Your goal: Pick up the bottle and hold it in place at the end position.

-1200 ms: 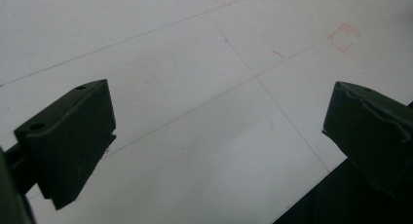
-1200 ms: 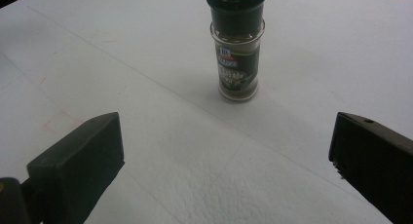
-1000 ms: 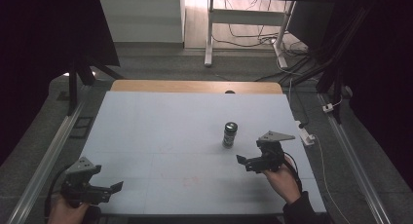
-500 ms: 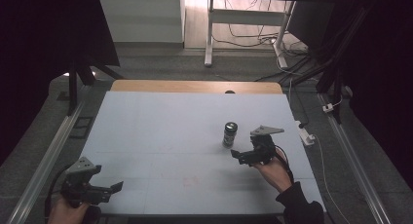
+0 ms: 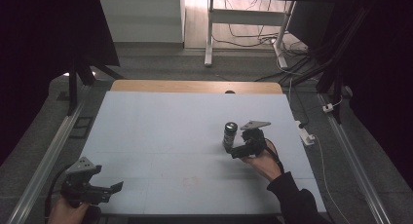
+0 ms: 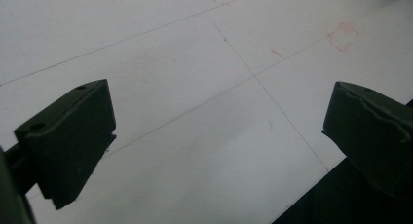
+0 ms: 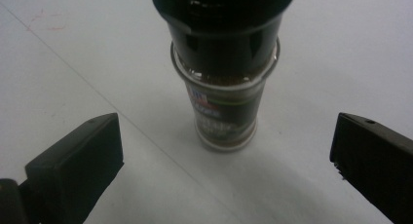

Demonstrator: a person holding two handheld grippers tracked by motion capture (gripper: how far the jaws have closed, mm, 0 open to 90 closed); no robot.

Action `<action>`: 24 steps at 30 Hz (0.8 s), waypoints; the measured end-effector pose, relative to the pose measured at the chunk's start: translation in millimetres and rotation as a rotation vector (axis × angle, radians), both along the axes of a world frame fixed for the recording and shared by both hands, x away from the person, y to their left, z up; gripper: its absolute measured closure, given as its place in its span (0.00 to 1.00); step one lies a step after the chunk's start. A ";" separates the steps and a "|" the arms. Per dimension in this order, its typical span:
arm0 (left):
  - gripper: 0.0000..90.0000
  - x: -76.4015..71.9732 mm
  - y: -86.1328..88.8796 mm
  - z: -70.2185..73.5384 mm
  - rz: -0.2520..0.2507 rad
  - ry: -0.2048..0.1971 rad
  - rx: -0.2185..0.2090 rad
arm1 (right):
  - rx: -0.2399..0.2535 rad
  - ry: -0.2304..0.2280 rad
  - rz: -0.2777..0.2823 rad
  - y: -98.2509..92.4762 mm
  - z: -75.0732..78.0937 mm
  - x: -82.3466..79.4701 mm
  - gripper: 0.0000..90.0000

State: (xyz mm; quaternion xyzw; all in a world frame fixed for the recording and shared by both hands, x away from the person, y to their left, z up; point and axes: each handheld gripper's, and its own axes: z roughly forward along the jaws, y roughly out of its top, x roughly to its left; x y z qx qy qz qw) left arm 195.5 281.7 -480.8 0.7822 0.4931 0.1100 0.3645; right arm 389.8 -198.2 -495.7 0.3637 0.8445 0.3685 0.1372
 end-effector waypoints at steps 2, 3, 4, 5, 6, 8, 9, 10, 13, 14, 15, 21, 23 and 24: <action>0.00 0.0 0.0 0.0 -0.001 0.000 0.001 | -0.002 0.002 0.001 3.0 -1.9 3.5 0.00; 0.00 0.0 -0.1 0.0 -0.001 0.000 0.000 | -0.004 -0.001 0.002 4.4 -2.8 5.2 0.00; 0.00 0.0 -0.1 0.0 -0.002 0.000 0.001 | -0.005 -0.003 0.005 5.8 -3.6 6.6 0.00; 0.00 0.0 -0.2 0.0 -0.002 0.000 0.001 | -0.010 -0.005 0.007 7.2 -4.2 7.9 0.00; 0.00 0.1 -0.2 0.0 -0.004 0.000 0.002 | -0.014 -0.011 0.010 8.3 -4.9 9.1 0.02; 0.00 0.1 -0.3 -0.1 -0.005 -0.001 0.002 | -0.022 -0.019 0.011 9.4 -5.9 11.2 0.06; 0.00 0.2 -0.3 -0.1 -0.005 -0.001 0.003 | -0.019 -0.022 0.014 9.5 -6.4 12.4 0.09; 0.00 0.2 -0.3 -0.1 -0.006 0.000 0.003 | -0.017 -0.026 0.013 9.6 -6.4 13.3 0.13; 0.00 0.2 -0.4 -0.1 -0.007 -0.001 0.004 | -0.006 -0.037 0.035 9.1 -5.7 14.9 0.29; 0.00 0.2 -0.5 -0.1 -0.007 0.000 0.004 | -0.009 -0.043 0.040 9.3 -5.7 15.1 0.33; 0.00 0.2 -0.5 -0.2 -0.008 0.000 0.004 | -0.009 -0.045 0.045 9.7 -5.6 15.1 0.37; 0.00 0.3 -0.8 -0.2 -0.009 0.001 0.007 | -0.009 -0.047 0.072 12.9 -6.0 15.7 0.54; 0.00 0.3 -0.8 -0.2 -0.009 0.002 0.007 | -0.024 -0.056 0.071 12.8 -5.0 15.5 0.57; 0.00 0.3 -0.8 -0.2 -0.009 0.001 0.007 | -0.025 -0.057 0.072 12.6 -5.0 15.6 0.58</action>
